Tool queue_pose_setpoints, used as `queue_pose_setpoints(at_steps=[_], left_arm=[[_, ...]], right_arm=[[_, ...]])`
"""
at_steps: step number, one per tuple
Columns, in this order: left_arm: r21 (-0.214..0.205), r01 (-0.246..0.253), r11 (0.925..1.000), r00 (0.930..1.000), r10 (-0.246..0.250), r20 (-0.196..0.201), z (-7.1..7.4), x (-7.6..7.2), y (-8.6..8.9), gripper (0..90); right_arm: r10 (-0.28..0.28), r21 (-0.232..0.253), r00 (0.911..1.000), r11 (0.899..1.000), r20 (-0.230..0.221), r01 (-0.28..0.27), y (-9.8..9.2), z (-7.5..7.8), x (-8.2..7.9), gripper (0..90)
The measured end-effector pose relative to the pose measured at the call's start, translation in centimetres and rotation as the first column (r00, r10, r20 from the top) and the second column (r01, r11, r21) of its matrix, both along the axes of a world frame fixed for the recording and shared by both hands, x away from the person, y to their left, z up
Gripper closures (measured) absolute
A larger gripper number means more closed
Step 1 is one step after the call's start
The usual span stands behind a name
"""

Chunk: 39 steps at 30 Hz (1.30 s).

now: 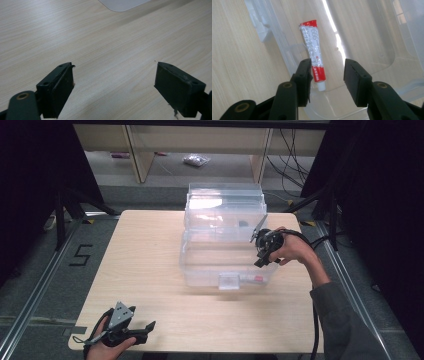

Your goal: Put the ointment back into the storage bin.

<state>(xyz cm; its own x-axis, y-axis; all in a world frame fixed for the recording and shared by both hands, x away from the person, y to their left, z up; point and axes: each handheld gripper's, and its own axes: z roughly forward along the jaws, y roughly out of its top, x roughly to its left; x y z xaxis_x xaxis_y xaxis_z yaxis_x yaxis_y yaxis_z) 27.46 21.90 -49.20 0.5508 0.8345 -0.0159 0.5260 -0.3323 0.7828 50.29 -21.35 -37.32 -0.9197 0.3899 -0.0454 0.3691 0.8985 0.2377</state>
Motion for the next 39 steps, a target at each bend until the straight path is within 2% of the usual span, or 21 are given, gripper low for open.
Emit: queue_pose_setpoints(at_steps=[7,9,10,11,12,15,20,26,28,30,33,34,39], left_arm=[[0.004,-0.010,0.9999,0.9999,0.010,-0.001,0.0,0.0,0.0,15.0],[0.002,-0.007,1.0000,1.0000,0.007,0.002,0.0,0.0,0.0,15.0],[0.003,-0.007,1.0000,1.0000,0.007,0.002,0.0,0.0,0.0,15.0],[0.005,-0.008,1.0000,1.0000,0.008,0.002,0.0,0.0,0.0,15.0],[0.004,-0.009,1.0000,1.0000,0.009,0.002,0.0,0.0,0.0,15.0],[0.005,-0.009,0.9999,1.0000,0.009,0.001,0.0,0.0,0.0,15.0],[-0.008,-0.007,0.9999,1.0000,0.007,0.005,-0.1,0.0,0.0,15.0],[-0.011,-0.007,0.9999,1.0000,0.007,0.005,-0.1,0.0,0.0,15.0],[-0.011,-0.008,0.9999,1.0000,0.008,0.004,-0.1,0.0,0.0,15.0],[-0.010,-0.006,0.9999,1.0000,0.006,0.005,-0.1,0.0,0.0,15.0],[-0.004,-0.007,1.0000,1.0000,0.007,0.000,0.0,0.0,0.1,15.0],[-0.004,-0.007,1.0000,1.0000,0.007,-0.001,0.0,0.0,0.1,15.1],[-0.011,-0.016,0.9998,0.9998,0.016,0.010,0.0,0.0,0.0,15.0]], right_arm=[[-0.035,0.037,0.9991,0.999,0.025,0.034,-0.4,0.6,-0.4,49.5],[-0.074,0.044,0.9966,0.996,0.036,0.072,-0.5,0.8,-0.8,46.9],[-0.043,0.046,0.9979,0.998,0.048,0.041,-0.6,0.8,-0.8,45.3],[-0.068,0.045,0.9970,0.997,0.037,0.066,-0.6,0.9,-1.1,43.7],[-0.072,0.054,0.9957,0.996,0.058,0.069,-0.6,1.0,-1.2,42.0],[-0.095,0.104,0.9930,0.991,0.070,0.087,-0.8,1.2,-1.6,37.9],[-0.163,0.148,0.9839,0.977,0.074,0.150,-1.0,1.2,-2.4,32.2],[-0.176,0.215,0.9795,0.965,0.097,0.152,-1.0,1.0,-3.6,29.3],[-0.193,0.217,0.9767,0.961,0.094,0.169,-1.0,0.9,-3.8,29.0],[-0.185,0.214,0.9778,0.964,0.099,0.161,-0.8,0.7,-4.0,28.5],[-0.191,0.222,0.9757,0.961,0.107,0.164,-0.7,0.7,-4.4,28.4],[-0.206,0.223,0.9746,0.957,0.087,0.183,-0.6,0.7,-4.6,28.2],[-0.184,0.238,0.9759,0.959,0.118,0.152,-0.5,0.7,-5.0,27.9]])
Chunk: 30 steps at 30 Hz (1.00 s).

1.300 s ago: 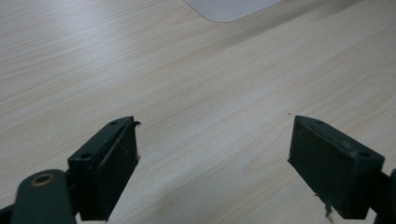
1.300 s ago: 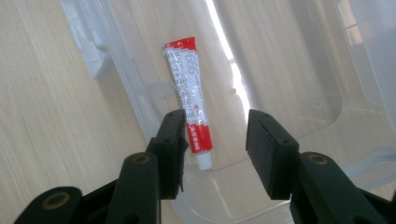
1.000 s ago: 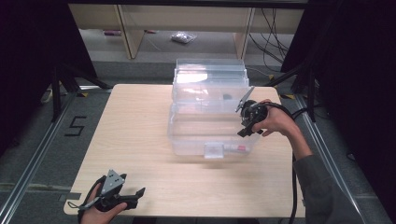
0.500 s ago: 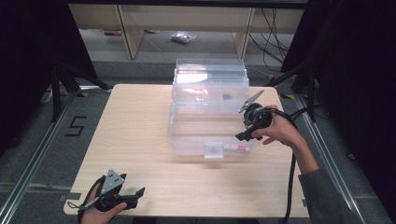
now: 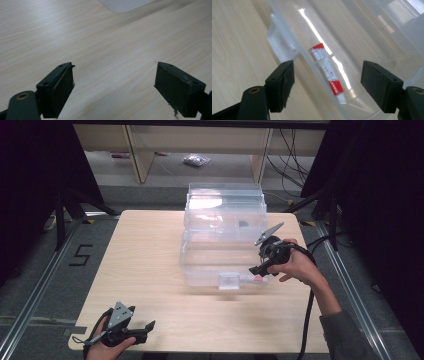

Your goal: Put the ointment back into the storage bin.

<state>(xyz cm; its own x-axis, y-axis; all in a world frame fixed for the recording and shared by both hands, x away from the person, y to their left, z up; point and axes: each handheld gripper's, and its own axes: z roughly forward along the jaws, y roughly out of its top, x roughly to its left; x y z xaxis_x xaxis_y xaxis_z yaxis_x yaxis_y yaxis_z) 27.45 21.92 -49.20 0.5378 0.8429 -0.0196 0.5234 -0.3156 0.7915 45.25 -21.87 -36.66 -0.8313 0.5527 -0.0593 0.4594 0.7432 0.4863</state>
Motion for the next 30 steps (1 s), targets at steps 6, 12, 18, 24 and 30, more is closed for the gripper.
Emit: queue_pose_setpoints(at_steps=[6,12,18,24,30], left_arm=[[0.005,0.006,1.0000,1.0000,-0.006,-0.002,0.0,0.0,0.0,15.0],[0.005,-0.002,1.0000,1.0000,0.002,0.001,0.0,0.0,0.0,15.0],[0.003,-0.005,1.0000,1.0000,0.005,0.001,0.0,0.0,0.0,15.0],[0.000,0.000,1.0000,1.0000,0.000,0.000,0.0,0.0,0.0,15.1],[0.009,0.003,1.0000,1.0000,-0.003,-0.002,0.1,-0.1,0.1,15.0]], right_arm=[[-0.008,0.023,1.0000,1.000,0.005,0.007,0.0,-0.3,-1.3,28.0],[0.000,0.041,0.9996,0.999,0.028,-0.002,-0.1,-0.7,-2.4,27.9],[0.001,0.057,0.9989,0.998,0.048,-0.003,0.0,-1.0,-3.1,27.6],[0.001,0.077,0.9976,0.997,0.069,-0.006,0.0,-1.5,-3.7,27.4],[-0.009,0.092,0.9974,0.996,0.072,0.003,0.0,-1.8,-4.4,27.3]])
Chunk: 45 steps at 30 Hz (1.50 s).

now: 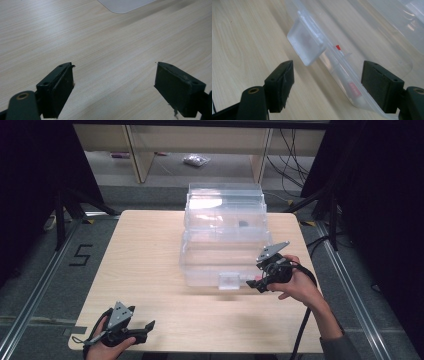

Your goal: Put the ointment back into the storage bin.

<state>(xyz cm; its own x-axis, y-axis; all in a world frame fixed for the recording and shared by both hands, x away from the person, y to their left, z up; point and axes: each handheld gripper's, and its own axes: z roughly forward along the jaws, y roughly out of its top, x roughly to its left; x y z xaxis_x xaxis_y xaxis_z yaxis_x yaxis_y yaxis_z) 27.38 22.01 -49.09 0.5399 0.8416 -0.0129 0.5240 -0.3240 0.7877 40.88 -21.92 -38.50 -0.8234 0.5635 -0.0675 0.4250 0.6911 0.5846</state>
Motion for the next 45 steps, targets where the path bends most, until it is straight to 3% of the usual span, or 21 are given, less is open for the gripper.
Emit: queue_pose_setpoints(at_steps=[1,3,5,9,12,13,14,19,21,24,25,30,31,34,40,41,45], left_arm=[[-0.006,-0.003,1.0000,1.0000,0.003,0.001,0.0,0.0,0.0,15.1],[-0.006,-0.003,1.0000,1.0000,0.003,0.001,0.0,0.0,-0.1,15.0],[-0.013,-0.008,0.9999,1.0000,0.008,0.004,-0.1,0.0,-0.1,15.0],[-0.004,0.008,1.0000,1.0000,-0.008,-0.002,0.0,0.0,0.0,15.0],[-0.045,-0.006,0.9990,0.9999,0.007,0.010,-0.1,-0.1,-0.3,15.0],[-0.041,-0.004,0.9991,0.9999,0.004,0.010,-0.1,0.0,-0.3,15.0],[-0.005,0.010,0.9999,0.9999,-0.010,0.005,0.0,-0.1,-0.1,15.0],[-0.009,0.023,0.9997,0.9997,-0.023,0.004,0.0,0.0,-0.1,15.0],[-0.010,0.025,0.9996,0.9997,-0.025,0.006,0.0,-0.1,-0.1,15.0],[-0.013,0.021,0.9997,0.9998,-0.021,0.006,0.0,-0.1,-0.1,15.0],[-0.011,0.024,0.9997,0.9997,-0.023,0.006,0.0,-0.1,-0.1,15.0],[-0.012,0.023,0.9997,0.9997,-0.023,0.006,0.0,-0.1,-0.1,15.0],[-0.011,0.023,0.9997,0.9997,-0.023,0.005,0.0,-0.1,-0.1,15.0],[-0.011,0.024,0.9997,0.9997,-0.024,0.006,0.0,-0.1,-0.1,15.0],[-0.008,0.024,0.9997,0.9997,-0.024,0.003,0.0,-0.1,-0.1,15.0],[-0.009,0.024,0.9997,0.9997,-0.024,0.005,0.0,-0.1,-0.1,15.0],[-0.012,0.021,0.9997,0.9998,-0.021,0.005,0.0,-0.1,-0.1,15.0]], right_arm=[[-0.030,0.012,0.9995,0.999,0.008,0.030,0.1,-0.1,-0.3,26.9],[-0.006,0.021,0.9996,1.000,0.027,0.006,0.2,-0.2,-0.5,26.9],[-0.013,0.022,0.9999,1.000,0.000,0.013,0.3,-0.1,-0.8,26.9],[0.009,0.022,0.9998,1.000,0.017,-0.009,0.5,-0.4,-1.0,26.8],[-0.005,0.023,1.0000,1.000,-0.003,0.006,0.5,-0.5,-1.3,26.7],[-0.009,0.035,0.9999,0.999,0.010,0.008,0.6,-0.6,-1.3,26.5],[-0.001,0.036,0.9999,0.999,0.016,0.000,0.5,-0.6,-1.2,26.3],[0.008,0.039,1.0000,0.999,-0.002,-0.008,0.5,-0.6,-1.6,25.9],[0.008,0.042,0.9996,0.999,0.028,-0.010,0.6,-0.8,-1.6,25.8],[-0.005,0.049,0.9998,0.999,0.017,0.004,0.8,-0.9,-1.9,25.2],[0.014,0.043,0.9995,0.999,0.029,-0.015,0.7,-0.9,-1.9,24.6],[0.004,0.052,1.0000,0.999,0.007,-0.004,0.6,-1.0,-2.3,24.4],[0.008,0.059,0.9995,0.998,0.032,-0.010,0.5,-1.2,-2.4,24.2],[0.012,0.068,0.9989,0.998,0.045,-0.015,0.3,-1.2,-2.8,23.9],[0.024,0.053,0.9994,0.998,0.023,-0.025,0.5,-1.5,-3.5,22.3],[0.017,0.054,0.9999,0.998,0.002,-0.017,0.6,-1.5,-3.6,22.0],[0.029,0.062,0.9995,0.998,0.014,-0.030,0.9,-2.1,-3.8,21.4]])
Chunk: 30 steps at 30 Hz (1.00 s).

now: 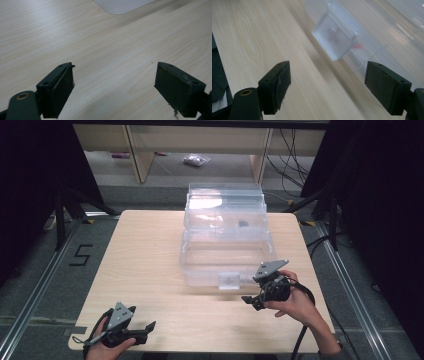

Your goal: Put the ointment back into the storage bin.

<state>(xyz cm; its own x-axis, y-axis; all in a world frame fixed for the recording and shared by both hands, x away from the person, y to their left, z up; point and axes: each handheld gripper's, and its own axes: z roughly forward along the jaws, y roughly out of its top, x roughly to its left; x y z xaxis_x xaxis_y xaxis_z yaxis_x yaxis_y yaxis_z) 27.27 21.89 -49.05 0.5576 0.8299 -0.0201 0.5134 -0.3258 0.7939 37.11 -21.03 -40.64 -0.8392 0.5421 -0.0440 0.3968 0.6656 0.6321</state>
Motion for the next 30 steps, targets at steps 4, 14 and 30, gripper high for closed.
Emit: queue_pose_setpoints(at_steps=[4,14,30], left_arm=[[0.000,0.000,1.0000,1.0000,0.000,0.000,0.0,0.0,0.0,15.0],[0.000,-0.003,1.0000,1.0000,0.003,0.002,0.0,0.0,0.0,15.0],[0.004,-0.008,1.0000,1.0000,0.008,-0.001,0.0,0.0,0.0,15.0]], right_arm=[[0.017,0.005,0.9998,1.000,-0.010,-0.016,0.0,-0.6,-0.2,21.1],[-0.016,0.043,0.9999,0.999,0.000,0.016,0.1,-2.2,-0.5,20.4],[-0.055,0.087,0.9980,0.995,-0.029,0.058,-1.1,-3.7,-2.4,20.2]])
